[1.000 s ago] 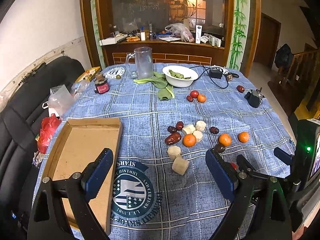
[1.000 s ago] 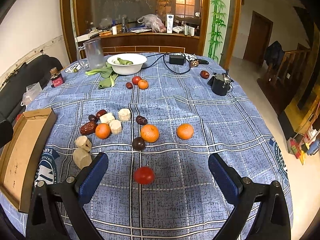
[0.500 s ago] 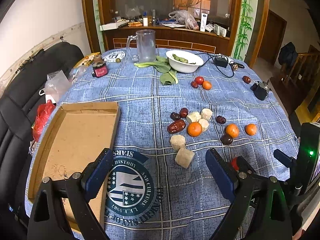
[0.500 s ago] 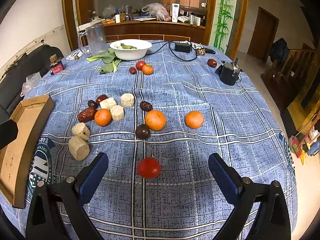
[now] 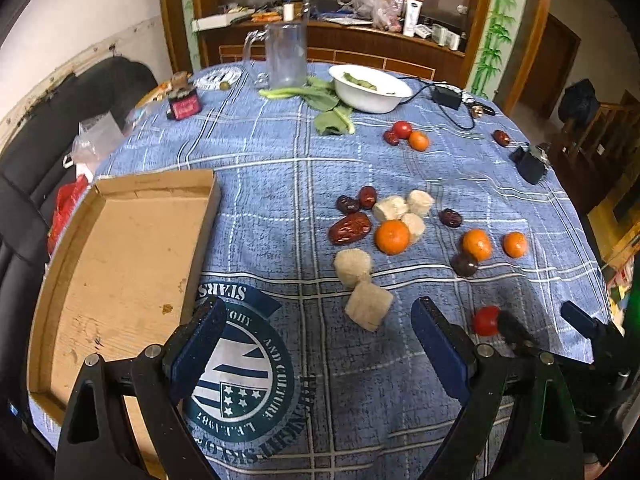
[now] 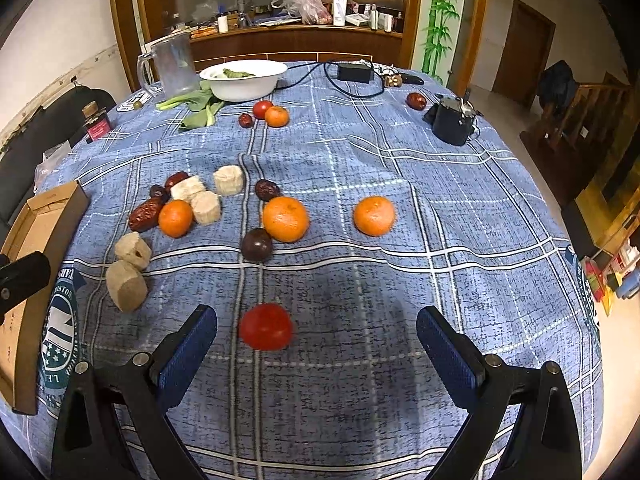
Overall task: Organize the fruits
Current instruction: 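Grasp the tan cake with the left tool while the right tool grasps the tomato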
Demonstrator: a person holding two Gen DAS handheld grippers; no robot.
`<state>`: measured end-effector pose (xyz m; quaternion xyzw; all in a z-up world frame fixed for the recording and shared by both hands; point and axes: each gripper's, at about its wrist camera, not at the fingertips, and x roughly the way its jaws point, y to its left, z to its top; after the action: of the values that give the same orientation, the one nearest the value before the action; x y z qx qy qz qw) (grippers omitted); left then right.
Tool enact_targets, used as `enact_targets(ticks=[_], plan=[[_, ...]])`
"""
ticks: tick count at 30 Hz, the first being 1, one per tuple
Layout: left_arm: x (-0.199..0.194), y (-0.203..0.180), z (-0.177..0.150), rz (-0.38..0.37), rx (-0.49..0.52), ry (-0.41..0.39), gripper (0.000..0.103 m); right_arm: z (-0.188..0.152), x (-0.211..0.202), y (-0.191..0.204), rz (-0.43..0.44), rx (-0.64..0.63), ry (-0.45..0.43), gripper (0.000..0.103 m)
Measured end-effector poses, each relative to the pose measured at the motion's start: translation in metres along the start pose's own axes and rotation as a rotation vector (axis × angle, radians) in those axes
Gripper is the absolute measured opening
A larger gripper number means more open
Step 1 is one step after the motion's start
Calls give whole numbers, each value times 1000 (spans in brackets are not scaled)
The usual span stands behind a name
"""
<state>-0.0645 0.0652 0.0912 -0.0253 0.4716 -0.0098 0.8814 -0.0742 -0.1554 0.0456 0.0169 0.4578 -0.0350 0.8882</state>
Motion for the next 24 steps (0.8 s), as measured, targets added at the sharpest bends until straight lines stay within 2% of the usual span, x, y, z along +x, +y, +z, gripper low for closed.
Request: enact_targets(ticks=[6, 9, 11, 14, 21, 24], plan=[[25, 25, 2, -15, -93, 58, 93, -2, 7, -25, -13, 47, 13, 98], [34, 26, 3, -45, -104, 77, 91, -1, 13, -32, 19, 72, 37, 93], [40, 21, 4, -73, -82, 92, 78, 0, 16, -29, 57, 70, 49, 87], [50, 12, 4, -109, -54, 115, 68, 0, 17, -18, 123, 39, 52, 87], [65, -6, 4, -167, 11, 145, 68, -2, 24, -1, 178, -19, 63, 86], [71, -14, 2, -167, 43, 158, 68, -4, 30, 4, 197, -35, 84, 84]])
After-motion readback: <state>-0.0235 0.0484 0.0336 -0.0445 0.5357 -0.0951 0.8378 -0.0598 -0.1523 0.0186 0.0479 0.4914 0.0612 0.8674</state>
